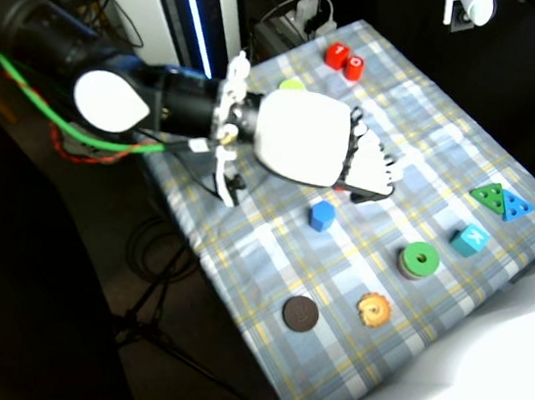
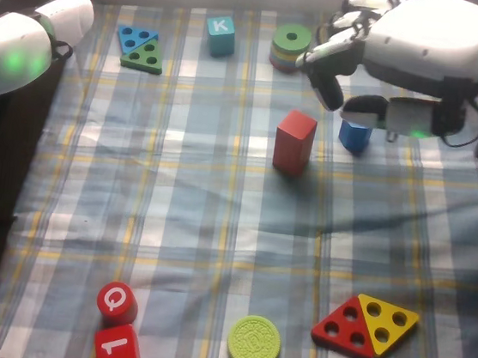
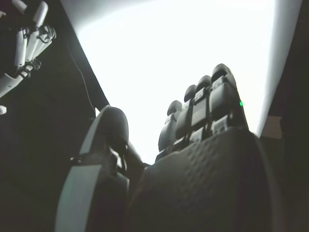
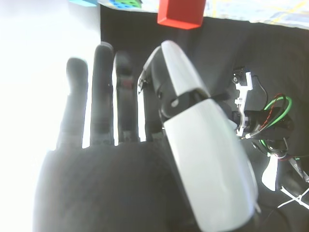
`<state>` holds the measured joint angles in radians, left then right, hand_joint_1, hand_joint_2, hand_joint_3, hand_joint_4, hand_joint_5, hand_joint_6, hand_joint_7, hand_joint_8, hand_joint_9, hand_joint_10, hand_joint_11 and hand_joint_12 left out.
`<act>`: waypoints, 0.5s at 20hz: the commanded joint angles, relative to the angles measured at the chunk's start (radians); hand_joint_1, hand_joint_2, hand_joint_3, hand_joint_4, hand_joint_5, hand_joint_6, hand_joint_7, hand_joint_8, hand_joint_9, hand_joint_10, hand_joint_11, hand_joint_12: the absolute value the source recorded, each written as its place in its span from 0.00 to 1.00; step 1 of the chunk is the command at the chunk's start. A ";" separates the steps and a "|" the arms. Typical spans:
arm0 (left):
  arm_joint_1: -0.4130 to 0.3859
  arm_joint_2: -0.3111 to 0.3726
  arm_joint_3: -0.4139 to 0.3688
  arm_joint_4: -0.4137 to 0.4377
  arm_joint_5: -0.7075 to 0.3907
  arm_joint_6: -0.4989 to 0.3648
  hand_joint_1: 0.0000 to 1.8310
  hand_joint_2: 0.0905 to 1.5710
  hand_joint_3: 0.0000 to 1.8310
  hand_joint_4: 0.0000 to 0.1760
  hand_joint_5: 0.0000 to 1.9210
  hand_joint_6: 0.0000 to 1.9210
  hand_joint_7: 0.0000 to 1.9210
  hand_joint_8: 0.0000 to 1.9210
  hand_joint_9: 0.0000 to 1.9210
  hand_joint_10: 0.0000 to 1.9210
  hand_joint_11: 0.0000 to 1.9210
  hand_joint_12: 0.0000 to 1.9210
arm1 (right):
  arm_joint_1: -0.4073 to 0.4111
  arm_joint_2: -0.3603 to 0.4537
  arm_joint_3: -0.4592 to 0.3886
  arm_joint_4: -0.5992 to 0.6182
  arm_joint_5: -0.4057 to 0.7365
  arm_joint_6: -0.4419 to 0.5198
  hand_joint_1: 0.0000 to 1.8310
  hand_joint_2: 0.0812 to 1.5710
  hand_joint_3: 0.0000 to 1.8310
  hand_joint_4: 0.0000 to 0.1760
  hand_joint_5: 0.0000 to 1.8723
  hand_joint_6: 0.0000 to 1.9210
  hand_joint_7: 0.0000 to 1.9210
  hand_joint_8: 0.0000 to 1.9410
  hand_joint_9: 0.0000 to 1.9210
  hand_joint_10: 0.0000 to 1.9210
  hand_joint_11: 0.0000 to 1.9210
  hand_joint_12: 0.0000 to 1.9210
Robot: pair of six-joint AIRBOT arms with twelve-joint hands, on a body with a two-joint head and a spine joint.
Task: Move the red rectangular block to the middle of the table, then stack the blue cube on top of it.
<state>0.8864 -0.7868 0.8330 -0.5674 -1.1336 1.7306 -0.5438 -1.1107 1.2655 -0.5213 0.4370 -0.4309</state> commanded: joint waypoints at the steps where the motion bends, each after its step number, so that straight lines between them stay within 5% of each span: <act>1: -0.007 0.000 0.001 0.029 -0.122 -0.006 0.31 0.94 0.00 0.55 0.00 0.00 0.00 0.00 0.00 0.00 0.00 0.00 | 0.004 0.003 -0.001 0.028 0.088 0.000 0.51 0.72 0.00 0.00 0.06 0.60 0.10 0.47 0.02 0.53 0.00 0.76; 2: -0.006 0.001 0.001 0.028 -0.123 -0.007 0.31 0.94 0.00 0.55 0.00 0.00 0.00 0.00 0.00 0.00 0.00 0.00 | -0.003 0.012 -0.002 0.036 0.088 0.000 0.51 0.71 0.00 0.00 0.05 0.43 0.07 0.36 0.00 0.37 0.00 0.58; 3: -0.006 0.002 0.001 0.028 -0.123 -0.007 0.31 0.94 0.00 0.55 0.00 0.00 0.00 0.00 0.00 0.00 0.00 0.00 | -0.012 0.023 -0.005 0.042 0.086 0.000 0.51 0.71 0.00 0.00 0.05 0.43 0.07 0.36 0.00 0.37 0.00 0.58; 4: -0.006 0.002 0.001 0.028 -0.123 -0.008 0.31 0.94 0.00 0.59 0.00 0.00 0.00 0.00 0.00 0.00 0.00 0.00 | -0.016 0.026 -0.005 0.044 0.083 0.000 0.52 0.71 0.00 0.00 0.09 0.28 0.09 0.30 0.00 0.39 0.00 0.54; 6: -0.005 0.002 0.001 0.028 -0.124 -0.008 0.31 0.94 0.00 0.60 0.00 0.00 0.00 0.00 0.00 0.00 0.00 0.00 | -0.026 0.028 -0.002 0.046 0.068 0.000 0.49 0.70 0.00 0.08 0.14 0.10 0.13 0.23 0.01 0.42 0.00 0.54; 8: -0.005 0.002 0.001 0.027 -0.124 -0.008 0.32 0.94 0.00 0.50 0.00 0.00 0.00 0.00 0.00 0.00 0.00 0.00 | -0.032 0.028 0.008 0.046 0.053 -0.001 0.48 0.68 0.00 0.05 0.17 0.06 0.15 0.18 0.01 0.44 0.00 0.63; 10: -0.002 0.001 0.002 0.027 -0.125 -0.008 0.31 0.94 0.00 0.56 0.00 0.00 0.00 0.00 0.00 0.00 0.00 0.00 | -0.034 0.014 0.021 0.046 0.033 -0.002 0.50 0.68 0.00 0.06 0.20 0.05 0.20 0.20 0.05 0.48 0.00 0.69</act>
<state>0.8902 -0.7868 0.8330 -0.5720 -1.1381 1.7294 -0.5850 -1.0992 1.2896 -0.4988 0.3798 -0.4313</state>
